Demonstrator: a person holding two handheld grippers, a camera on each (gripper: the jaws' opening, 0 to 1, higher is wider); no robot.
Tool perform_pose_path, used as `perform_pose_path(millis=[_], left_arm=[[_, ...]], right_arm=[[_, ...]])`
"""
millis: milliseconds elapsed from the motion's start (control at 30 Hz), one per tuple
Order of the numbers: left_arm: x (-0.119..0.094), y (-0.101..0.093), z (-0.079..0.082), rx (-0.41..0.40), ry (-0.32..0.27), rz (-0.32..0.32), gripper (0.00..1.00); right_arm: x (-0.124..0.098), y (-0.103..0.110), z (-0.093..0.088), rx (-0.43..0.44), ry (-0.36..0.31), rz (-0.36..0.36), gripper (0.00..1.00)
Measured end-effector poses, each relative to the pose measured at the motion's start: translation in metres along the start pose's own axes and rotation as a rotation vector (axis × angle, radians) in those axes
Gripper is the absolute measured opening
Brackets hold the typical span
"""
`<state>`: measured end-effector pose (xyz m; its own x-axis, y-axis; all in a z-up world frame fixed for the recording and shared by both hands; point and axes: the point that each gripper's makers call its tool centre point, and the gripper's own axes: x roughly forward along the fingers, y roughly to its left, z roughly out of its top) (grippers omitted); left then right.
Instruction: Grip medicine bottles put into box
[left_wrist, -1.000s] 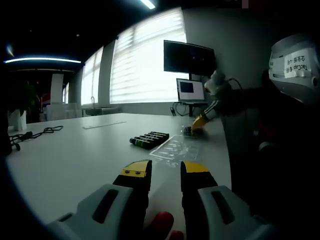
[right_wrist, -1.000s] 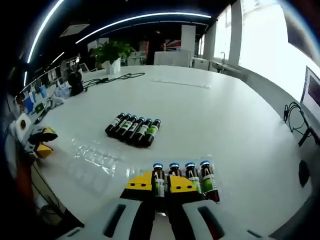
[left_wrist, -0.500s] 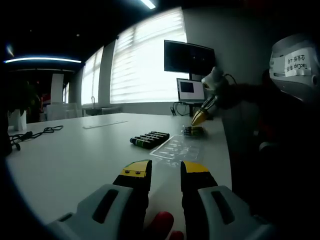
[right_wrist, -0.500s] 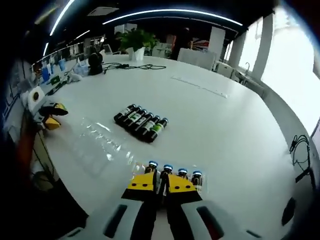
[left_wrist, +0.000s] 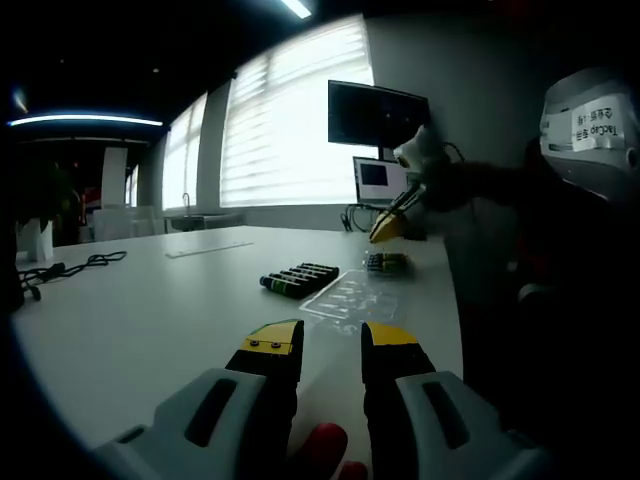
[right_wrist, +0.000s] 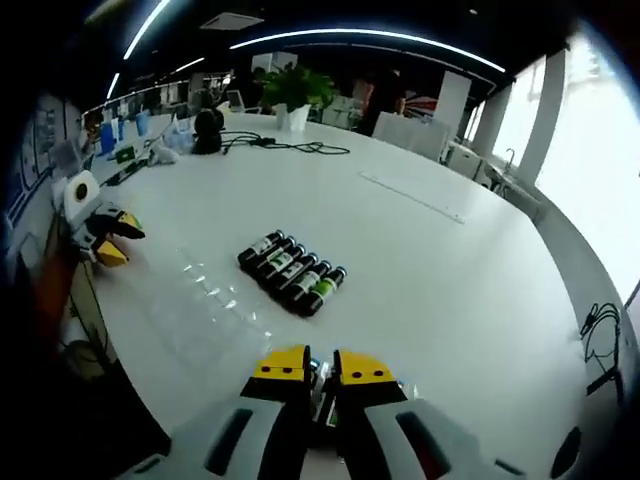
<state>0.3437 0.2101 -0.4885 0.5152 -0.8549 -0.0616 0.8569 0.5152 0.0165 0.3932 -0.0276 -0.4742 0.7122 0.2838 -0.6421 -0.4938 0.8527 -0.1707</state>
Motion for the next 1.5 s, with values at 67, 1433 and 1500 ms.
perform_pose_path(millis=[67, 1433, 1500], left_arm=[[0.000, 0.000, 0.000, 0.000, 0.000, 0.000, 0.18], [-0.001, 0.000, 0.001, 0.000, -0.002, -0.004, 0.18], [-0.001, 0.000, 0.001, 0.000, -0.003, -0.004, 0.18]], right_arm=[[0.006, -0.001, 0.006, 0.057, -0.017, -0.002, 0.07], [0.084, -0.005, 0.022, 0.114, 0.073, 0.055, 0.09], [0.086, -0.005, 0.022, 0.125, 0.073, 0.053, 0.09]])
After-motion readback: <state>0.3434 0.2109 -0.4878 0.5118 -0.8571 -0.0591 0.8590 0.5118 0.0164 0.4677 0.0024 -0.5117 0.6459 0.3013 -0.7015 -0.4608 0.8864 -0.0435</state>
